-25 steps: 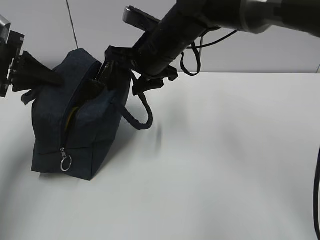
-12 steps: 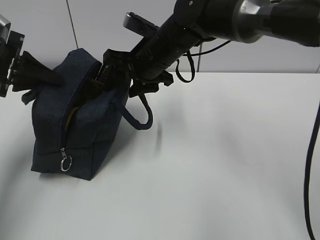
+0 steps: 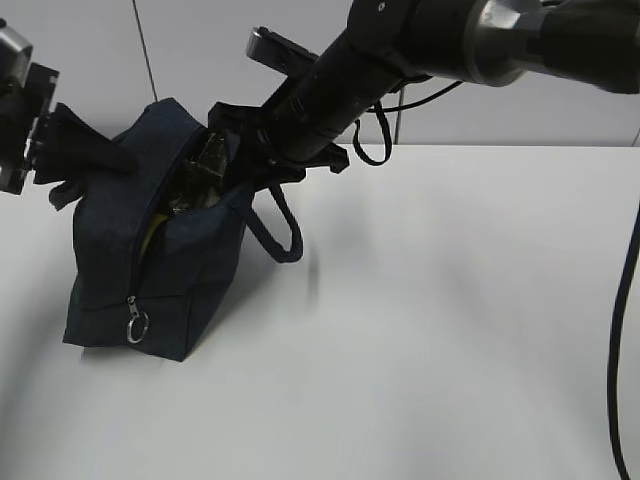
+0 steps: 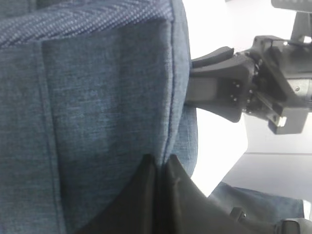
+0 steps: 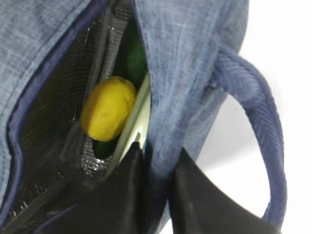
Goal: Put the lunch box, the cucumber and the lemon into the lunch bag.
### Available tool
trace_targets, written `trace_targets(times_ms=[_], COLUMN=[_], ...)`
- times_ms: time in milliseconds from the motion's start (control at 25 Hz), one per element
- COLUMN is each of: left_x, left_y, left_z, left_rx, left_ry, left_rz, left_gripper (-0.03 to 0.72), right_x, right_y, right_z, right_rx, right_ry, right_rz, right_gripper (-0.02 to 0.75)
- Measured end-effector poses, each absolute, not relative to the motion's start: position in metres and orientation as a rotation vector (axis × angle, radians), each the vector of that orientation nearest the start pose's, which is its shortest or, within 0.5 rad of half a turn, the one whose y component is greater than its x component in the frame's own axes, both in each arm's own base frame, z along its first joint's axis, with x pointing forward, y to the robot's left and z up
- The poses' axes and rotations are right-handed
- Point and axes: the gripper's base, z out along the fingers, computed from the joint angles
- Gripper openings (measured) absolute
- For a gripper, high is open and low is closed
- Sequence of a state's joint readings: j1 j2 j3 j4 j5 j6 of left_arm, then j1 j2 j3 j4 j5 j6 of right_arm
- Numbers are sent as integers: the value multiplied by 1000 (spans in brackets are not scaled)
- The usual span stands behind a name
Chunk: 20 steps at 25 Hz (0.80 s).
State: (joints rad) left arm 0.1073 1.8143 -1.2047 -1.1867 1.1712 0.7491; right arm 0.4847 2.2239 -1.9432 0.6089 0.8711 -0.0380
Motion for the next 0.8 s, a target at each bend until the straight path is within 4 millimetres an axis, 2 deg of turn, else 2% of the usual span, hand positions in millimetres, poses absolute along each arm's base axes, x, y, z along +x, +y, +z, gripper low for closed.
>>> trace_targets(times_ms=[200,400,520,800], left_x=[355,352,350,351], left_y=[-51,-71,-80,-93], left_z=[238,238,238,241], left_rx=[96,170,197,183], left_ry=[2459,2468,2471,2434], left_rz=[-1386,-1402,-1408,-1450], left_gripper=[-8,-8,-8,-8], right_x=[420,416,414,403], right_y=[266,265,259,235], right_z=[228,225,226,259], right_rx=[-391,-456,-503,-533], right_ry=[2655,2692,2720,2758], right_rz=[867,847,760,474], right_gripper=[11,1,1,1])
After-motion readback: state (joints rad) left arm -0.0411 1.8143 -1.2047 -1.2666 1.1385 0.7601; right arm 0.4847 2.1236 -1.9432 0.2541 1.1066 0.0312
